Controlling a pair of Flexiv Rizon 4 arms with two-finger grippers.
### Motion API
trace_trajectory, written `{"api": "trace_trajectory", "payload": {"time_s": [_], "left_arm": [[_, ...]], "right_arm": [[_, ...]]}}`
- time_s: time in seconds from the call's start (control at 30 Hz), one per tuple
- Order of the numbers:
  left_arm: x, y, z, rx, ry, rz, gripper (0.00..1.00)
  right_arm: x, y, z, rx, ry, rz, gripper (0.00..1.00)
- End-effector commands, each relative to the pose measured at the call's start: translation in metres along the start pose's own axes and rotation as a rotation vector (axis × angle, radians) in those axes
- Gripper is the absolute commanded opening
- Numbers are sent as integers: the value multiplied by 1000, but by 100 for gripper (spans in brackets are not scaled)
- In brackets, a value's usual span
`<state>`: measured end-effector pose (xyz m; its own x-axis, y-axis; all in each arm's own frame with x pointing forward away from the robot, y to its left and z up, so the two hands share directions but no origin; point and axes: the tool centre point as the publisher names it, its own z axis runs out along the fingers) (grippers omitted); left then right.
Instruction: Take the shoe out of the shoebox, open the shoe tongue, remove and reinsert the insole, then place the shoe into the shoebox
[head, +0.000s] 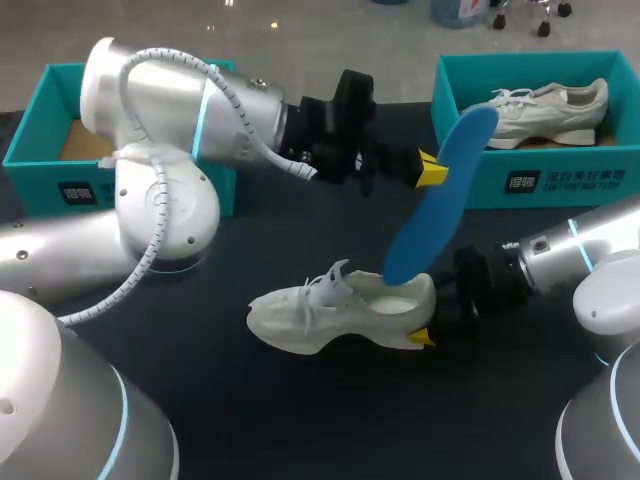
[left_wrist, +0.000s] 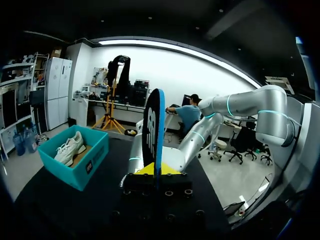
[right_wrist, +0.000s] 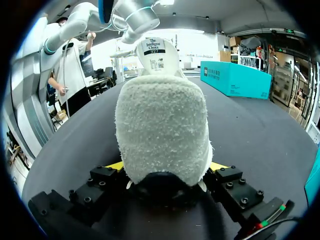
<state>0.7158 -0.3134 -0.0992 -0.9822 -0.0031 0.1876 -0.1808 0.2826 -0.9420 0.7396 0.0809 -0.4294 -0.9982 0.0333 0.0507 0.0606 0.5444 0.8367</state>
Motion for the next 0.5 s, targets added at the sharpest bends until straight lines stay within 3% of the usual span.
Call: {"api": "trace_trajectory", "payload": {"time_s": [0.03, 0.23, 0.5], "left_arm": [[-12, 1, 14, 98, 40, -17, 0], [-13, -3, 25, 133, 85, -86, 0], [-5, -7, 22, 149, 149, -209, 0]], "right_arm": [[0, -1, 4, 4, -1, 1, 0], [0, -1, 4, 4, -1, 1, 0], [0, -1, 4, 4, -1, 1, 0]]}}
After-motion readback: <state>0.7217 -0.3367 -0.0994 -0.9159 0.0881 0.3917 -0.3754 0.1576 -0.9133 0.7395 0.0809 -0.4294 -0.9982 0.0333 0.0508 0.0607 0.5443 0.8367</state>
